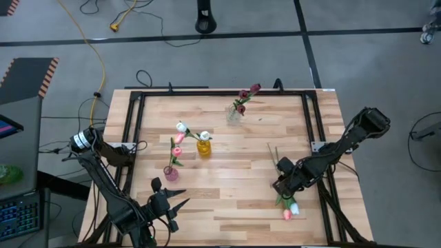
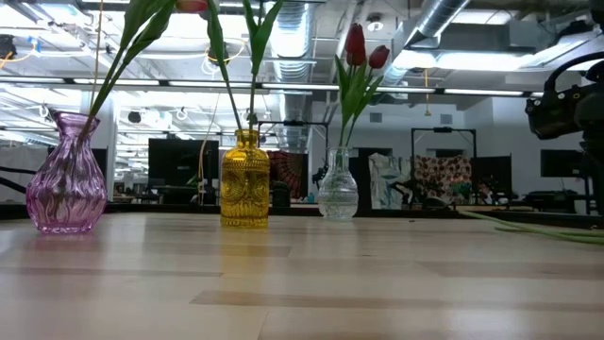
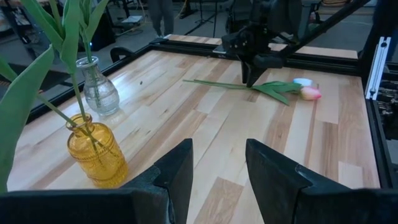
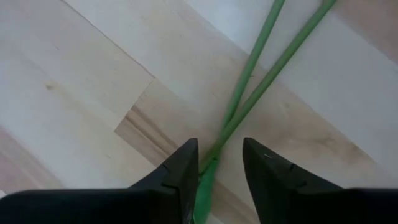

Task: Sort flowers into vase by color
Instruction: Put the pink flower into the purple vase

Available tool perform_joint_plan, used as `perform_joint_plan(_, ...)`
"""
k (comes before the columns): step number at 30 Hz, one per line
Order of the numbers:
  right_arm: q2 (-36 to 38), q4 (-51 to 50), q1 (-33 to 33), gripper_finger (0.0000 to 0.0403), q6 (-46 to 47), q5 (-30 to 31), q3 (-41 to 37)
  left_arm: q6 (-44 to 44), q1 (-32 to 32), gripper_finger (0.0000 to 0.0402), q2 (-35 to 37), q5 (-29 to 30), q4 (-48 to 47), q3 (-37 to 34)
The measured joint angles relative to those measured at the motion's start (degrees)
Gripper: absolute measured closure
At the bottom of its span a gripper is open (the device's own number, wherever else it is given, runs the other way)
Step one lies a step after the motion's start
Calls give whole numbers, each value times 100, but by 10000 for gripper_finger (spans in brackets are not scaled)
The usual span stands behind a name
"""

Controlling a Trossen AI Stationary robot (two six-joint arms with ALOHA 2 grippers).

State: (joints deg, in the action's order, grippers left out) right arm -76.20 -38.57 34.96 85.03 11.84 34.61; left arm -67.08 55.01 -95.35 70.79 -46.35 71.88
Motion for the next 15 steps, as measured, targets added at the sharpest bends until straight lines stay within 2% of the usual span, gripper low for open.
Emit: perform_joint_plan(15,-2,7,0,271,-2,0,0,-1,2,265,0,0,2,0)
